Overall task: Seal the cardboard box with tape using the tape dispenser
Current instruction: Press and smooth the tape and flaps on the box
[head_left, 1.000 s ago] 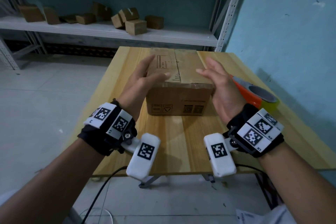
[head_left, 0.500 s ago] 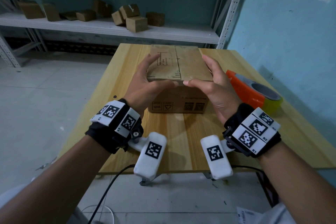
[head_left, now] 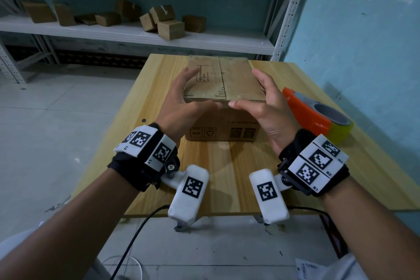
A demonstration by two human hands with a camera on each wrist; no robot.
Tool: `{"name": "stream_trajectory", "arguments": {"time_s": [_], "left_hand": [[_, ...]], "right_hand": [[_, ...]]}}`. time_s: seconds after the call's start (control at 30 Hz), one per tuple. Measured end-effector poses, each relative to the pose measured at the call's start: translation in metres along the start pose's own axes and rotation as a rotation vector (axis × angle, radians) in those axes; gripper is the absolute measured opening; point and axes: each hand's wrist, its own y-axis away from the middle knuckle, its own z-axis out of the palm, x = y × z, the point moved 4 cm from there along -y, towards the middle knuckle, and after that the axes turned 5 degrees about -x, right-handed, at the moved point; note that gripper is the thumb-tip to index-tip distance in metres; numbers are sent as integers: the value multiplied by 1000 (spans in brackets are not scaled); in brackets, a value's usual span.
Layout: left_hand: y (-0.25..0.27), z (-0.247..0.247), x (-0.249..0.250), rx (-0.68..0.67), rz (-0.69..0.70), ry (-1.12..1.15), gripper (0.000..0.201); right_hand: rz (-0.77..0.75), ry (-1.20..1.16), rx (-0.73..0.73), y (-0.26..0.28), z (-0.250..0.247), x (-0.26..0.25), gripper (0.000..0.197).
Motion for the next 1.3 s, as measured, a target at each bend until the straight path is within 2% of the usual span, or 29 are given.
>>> {"name": "stream_trajectory", "arguments": {"time_s": [1.3], "left_hand": [[2,1,2,2,-11,-14,86]], "right_hand": [[30,45,-7,3,1,-2,91]]}}
